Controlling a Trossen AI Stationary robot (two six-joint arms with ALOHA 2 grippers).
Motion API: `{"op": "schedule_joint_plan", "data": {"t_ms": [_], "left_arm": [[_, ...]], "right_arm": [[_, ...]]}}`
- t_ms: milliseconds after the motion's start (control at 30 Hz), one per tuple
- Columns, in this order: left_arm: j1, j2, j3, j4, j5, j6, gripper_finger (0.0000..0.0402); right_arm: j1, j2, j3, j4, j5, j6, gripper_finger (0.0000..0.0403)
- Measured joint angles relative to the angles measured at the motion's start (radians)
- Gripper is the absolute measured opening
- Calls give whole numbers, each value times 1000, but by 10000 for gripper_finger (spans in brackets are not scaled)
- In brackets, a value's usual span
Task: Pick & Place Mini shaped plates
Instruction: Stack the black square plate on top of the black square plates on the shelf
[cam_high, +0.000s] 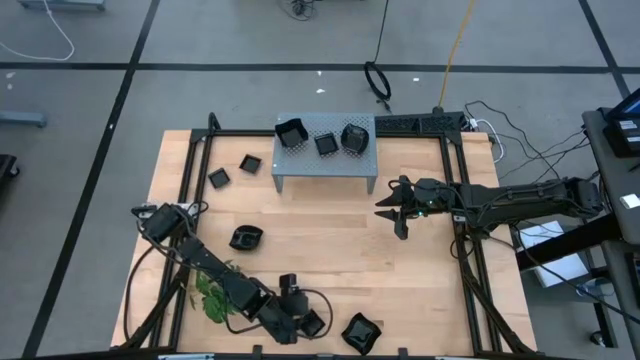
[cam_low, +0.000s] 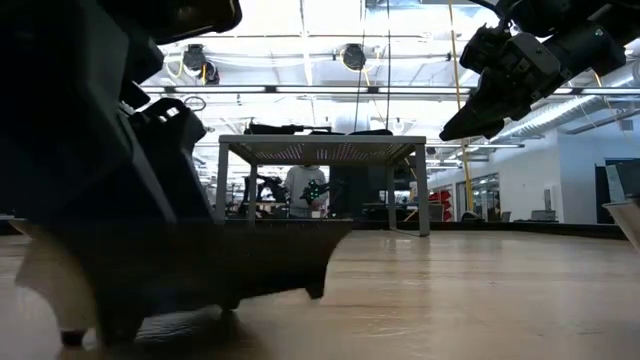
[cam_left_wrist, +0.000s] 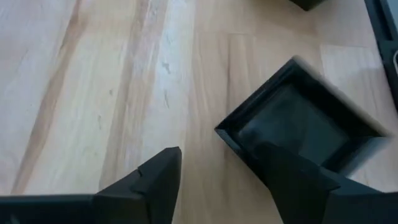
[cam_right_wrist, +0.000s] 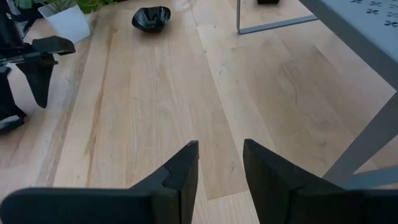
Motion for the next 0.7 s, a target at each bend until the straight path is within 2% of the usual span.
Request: {"op": "schedule_joint_plan", "data": {"t_ms": [267, 433, 700], "left_arm": [[0, 0, 0, 2, 60, 1, 167], [1, 0, 0, -1, 97, 53, 115], [30, -2, 0, 2, 101, 201, 18]], "right_arm": [[0, 0, 0, 0, 0, 0, 116], [0, 0, 0, 0, 0, 0, 116], [0, 0, 0, 0, 0, 0, 116]]}}
